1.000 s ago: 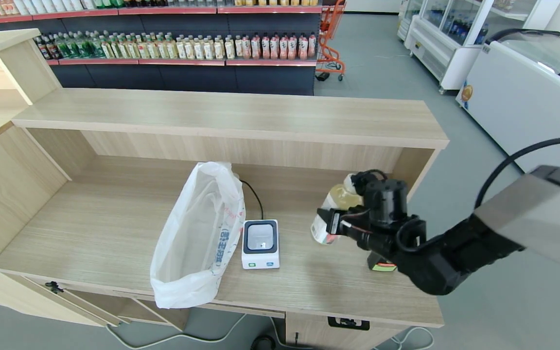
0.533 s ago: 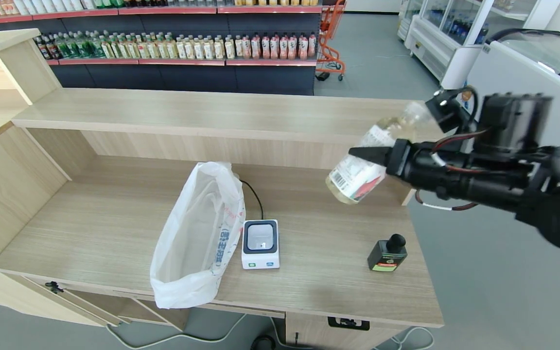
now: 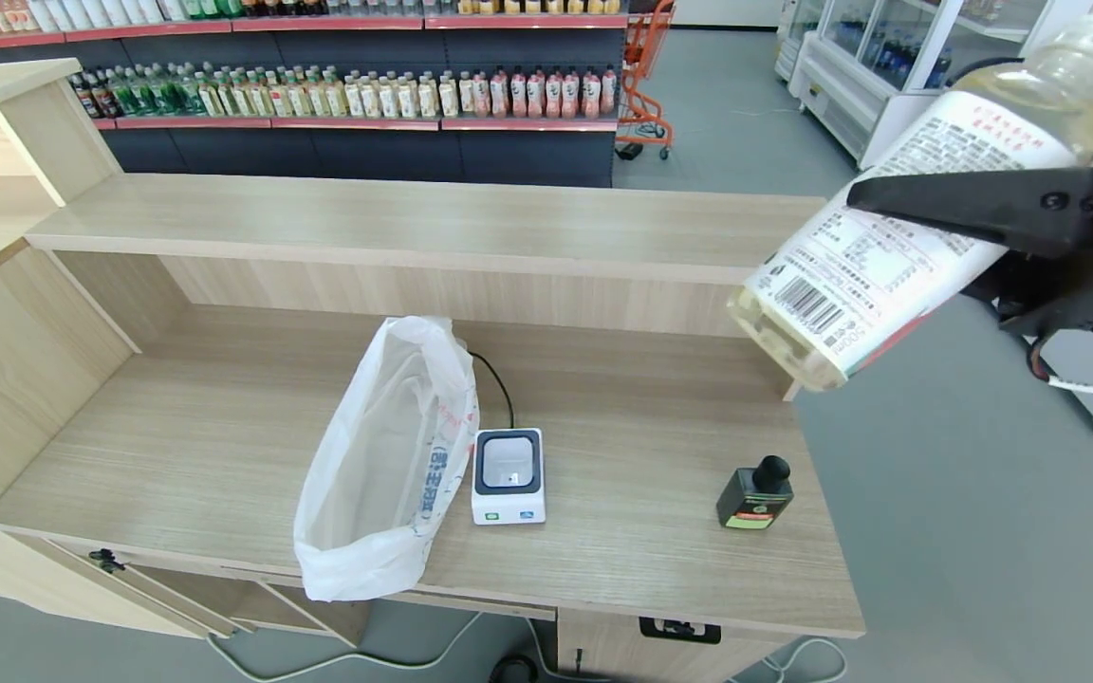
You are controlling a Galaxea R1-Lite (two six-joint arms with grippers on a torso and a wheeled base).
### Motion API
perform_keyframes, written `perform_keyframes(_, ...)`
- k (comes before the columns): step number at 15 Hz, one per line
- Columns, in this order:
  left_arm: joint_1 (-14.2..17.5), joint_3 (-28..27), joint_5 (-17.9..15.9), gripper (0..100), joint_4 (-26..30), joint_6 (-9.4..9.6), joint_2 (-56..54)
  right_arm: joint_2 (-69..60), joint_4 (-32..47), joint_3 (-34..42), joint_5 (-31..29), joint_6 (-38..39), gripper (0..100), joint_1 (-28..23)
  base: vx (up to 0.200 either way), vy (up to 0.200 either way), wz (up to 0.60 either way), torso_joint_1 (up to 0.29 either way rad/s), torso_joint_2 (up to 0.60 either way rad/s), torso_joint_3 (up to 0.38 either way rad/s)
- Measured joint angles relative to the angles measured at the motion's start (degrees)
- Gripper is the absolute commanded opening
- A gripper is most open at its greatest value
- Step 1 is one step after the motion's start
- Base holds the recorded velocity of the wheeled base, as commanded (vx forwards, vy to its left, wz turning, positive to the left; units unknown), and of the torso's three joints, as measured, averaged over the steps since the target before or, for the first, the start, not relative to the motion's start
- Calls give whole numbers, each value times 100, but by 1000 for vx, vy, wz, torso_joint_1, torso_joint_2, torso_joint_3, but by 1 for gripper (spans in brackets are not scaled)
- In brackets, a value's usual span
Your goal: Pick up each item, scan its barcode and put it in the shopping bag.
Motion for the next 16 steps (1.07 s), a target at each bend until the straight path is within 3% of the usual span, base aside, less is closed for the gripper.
perform_keyframes(5, 0, 0, 0, 0, 0, 0, 0, -449, -7, 507, 132, -178, 0, 1042, 0, 0, 0, 0, 0, 0)
perform_keyframes(8, 0, 0, 0, 0, 0, -2, 0, -739, -10, 1089, 158, -703, 0, 1692, 0, 0, 0, 0, 0, 0)
perform_keyframes(16, 0, 0, 0, 0, 0, 0, 0, -1025, 162, 1406, 150, -802, 0, 1981, 0, 0, 0, 0, 0, 0)
